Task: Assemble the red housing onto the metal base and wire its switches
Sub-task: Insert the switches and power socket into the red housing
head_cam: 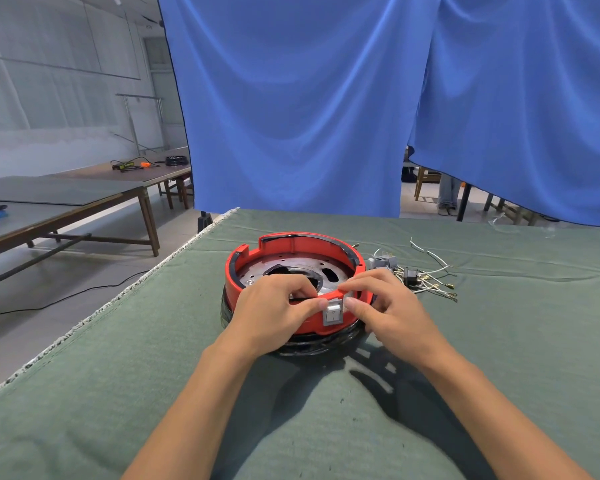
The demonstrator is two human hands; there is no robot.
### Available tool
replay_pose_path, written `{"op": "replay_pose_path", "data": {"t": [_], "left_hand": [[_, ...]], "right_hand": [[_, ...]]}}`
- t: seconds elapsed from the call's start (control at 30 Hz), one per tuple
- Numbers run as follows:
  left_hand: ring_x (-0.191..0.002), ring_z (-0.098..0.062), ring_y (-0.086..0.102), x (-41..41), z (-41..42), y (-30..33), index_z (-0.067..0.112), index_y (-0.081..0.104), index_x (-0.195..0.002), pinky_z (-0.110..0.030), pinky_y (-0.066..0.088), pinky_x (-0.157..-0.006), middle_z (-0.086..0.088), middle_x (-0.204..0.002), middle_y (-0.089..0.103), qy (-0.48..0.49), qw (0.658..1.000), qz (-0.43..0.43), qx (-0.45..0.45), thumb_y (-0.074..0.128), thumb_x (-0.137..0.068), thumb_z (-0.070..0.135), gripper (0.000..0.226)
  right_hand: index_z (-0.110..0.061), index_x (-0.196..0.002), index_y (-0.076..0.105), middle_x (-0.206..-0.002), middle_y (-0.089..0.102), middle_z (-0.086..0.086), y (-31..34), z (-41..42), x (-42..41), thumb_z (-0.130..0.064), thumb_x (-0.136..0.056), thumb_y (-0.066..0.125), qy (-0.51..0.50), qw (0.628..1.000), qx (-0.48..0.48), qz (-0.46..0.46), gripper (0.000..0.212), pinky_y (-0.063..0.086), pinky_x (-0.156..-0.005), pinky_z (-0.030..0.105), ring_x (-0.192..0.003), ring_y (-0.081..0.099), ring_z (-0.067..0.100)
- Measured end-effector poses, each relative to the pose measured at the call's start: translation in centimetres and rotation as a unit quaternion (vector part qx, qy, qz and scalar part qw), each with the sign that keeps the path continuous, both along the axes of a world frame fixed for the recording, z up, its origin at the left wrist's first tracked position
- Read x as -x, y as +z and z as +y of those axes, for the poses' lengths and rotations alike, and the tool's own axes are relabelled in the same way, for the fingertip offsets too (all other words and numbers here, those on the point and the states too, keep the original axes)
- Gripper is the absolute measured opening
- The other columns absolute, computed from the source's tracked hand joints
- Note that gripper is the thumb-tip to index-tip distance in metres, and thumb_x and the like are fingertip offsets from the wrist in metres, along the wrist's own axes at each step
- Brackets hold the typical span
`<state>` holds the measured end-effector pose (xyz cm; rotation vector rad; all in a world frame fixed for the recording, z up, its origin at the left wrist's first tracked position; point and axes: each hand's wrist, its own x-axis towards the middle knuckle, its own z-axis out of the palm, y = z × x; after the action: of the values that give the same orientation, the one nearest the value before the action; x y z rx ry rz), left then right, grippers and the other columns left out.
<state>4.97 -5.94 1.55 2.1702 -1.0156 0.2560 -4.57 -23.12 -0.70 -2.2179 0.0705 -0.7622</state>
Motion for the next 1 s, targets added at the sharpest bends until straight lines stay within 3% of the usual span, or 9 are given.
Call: {"op": "replay_pose_path", "data": {"t": [0.13, 0.23, 0.4, 0.6, 0.7, 0.77, 0.87, 1.0], "left_hand": [[-0.078, -0.001, 0.059, -0.1, 0.0, 0.1, 0.030, 0.072, -0.081, -0.026, 0.044, -0.070, 0.018, -0.077, 0.067, -0.005, 1.000, 0.008, 0.002, 0.068, -0.080, 0.048, 0.018], [-0.076, -0.001, 0.058, -0.2, -0.1, 0.1, 0.031, 0.072, -0.079, -0.027, 0.044, -0.070, 0.019, -0.075, 0.067, 0.001, 1.000, 0.009, 0.001, 0.069, -0.079, 0.048, 0.018], [-0.076, -0.003, 0.059, -0.3, -0.3, 0.0, 0.027, 0.068, -0.075, -0.030, 0.046, -0.072, 0.017, -0.072, 0.065, 0.002, 1.000, 0.014, 0.011, 0.069, -0.079, 0.048, 0.021], [-0.074, -0.004, 0.058, -0.2, 0.2, -0.2, 0.026, 0.064, -0.076, -0.026, 0.046, -0.068, 0.015, -0.073, 0.065, -0.020, 1.000, 0.000, 0.005, 0.067, -0.072, 0.054, 0.028], [-0.071, -0.006, 0.055, 0.1, 0.1, -0.4, 0.027, 0.057, -0.080, -0.016, 0.036, -0.060, 0.012, -0.073, 0.062, -0.012, 0.998, -0.048, -0.037, 0.071, -0.065, 0.059, 0.038], [-0.070, -0.011, 0.053, 0.2, -0.2, -0.5, 0.026, 0.053, -0.081, -0.014, 0.029, -0.056, 0.010, -0.072, 0.060, -0.001, 0.996, -0.078, -0.047, 0.072, -0.067, 0.055, 0.037], [-0.071, -0.018, 0.054, 0.2, -0.4, -0.6, 0.023, 0.052, -0.081, -0.024, 0.027, -0.056, 0.007, -0.071, 0.060, -0.006, 0.995, -0.083, -0.049, 0.073, -0.071, 0.047, 0.033], [-0.067, -0.018, 0.051, 0.0, -0.4, -0.6, 0.022, 0.050, -0.078, -0.028, 0.030, -0.055, 0.006, -0.068, 0.057, -0.022, 0.996, -0.076, -0.044, 0.074, -0.071, 0.043, 0.033]], "right_hand": [[-0.035, -0.110, 0.066, -0.111, 0.050, -0.022, -0.1, -0.2, -0.4, -0.028, -0.090, 0.062, 0.027, 0.999, -0.007, 0.036, 0.022, 0.041, -0.074, 0.016, -0.082, 0.052, -0.008], [-0.036, -0.103, 0.065, -0.109, 0.052, -0.019, 0.0, -0.3, -0.7, -0.026, -0.090, 0.062, 0.046, 0.998, -0.024, 0.039, 0.017, 0.043, -0.067, 0.022, -0.075, 0.054, 0.000], [-0.040, -0.091, 0.062, -0.102, 0.054, -0.011, 0.1, 0.0, -1.1, -0.021, -0.088, 0.064, 0.046, 0.999, -0.009, 0.001, 0.020, 0.046, -0.080, 0.030, -0.090, 0.055, 0.008], [-0.043, -0.098, 0.062, -0.109, 0.053, -0.022, -0.4, 0.0, -0.4, -0.023, -0.080, 0.071, 0.032, 0.999, 0.014, 0.011, 0.028, 0.046, -0.074, 0.018, -0.080, 0.058, 0.009], [-0.048, -0.100, 0.060, -0.112, 0.048, -0.029, -0.3, 0.0, 0.0, -0.023, -0.074, 0.077, 0.031, 0.998, 0.029, 0.036, 0.040, 0.046, -0.068, 0.020, -0.066, 0.055, 0.003], [-0.051, -0.097, 0.057, -0.111, 0.047, -0.030, -0.1, 0.1, -0.1, -0.023, -0.073, 0.079, 0.020, 0.998, 0.051, 0.032, 0.042, 0.042, -0.067, 0.020, -0.070, 0.054, -0.004], [-0.044, -0.095, 0.062, -0.108, 0.048, -0.028, 0.0, 0.3, -0.2, -0.027, -0.072, 0.079, -0.018, 0.995, 0.093, 0.022, 0.034, 0.044, -0.075, 0.025, -0.086, 0.054, 0.000], [-0.038, -0.093, 0.065, -0.103, 0.050, -0.025, 0.1, 0.4, -0.3, -0.027, -0.070, 0.081, -0.036, 0.995, 0.092, 0.023, 0.031, 0.043, -0.075, 0.023, -0.081, 0.055, 0.004]]}}
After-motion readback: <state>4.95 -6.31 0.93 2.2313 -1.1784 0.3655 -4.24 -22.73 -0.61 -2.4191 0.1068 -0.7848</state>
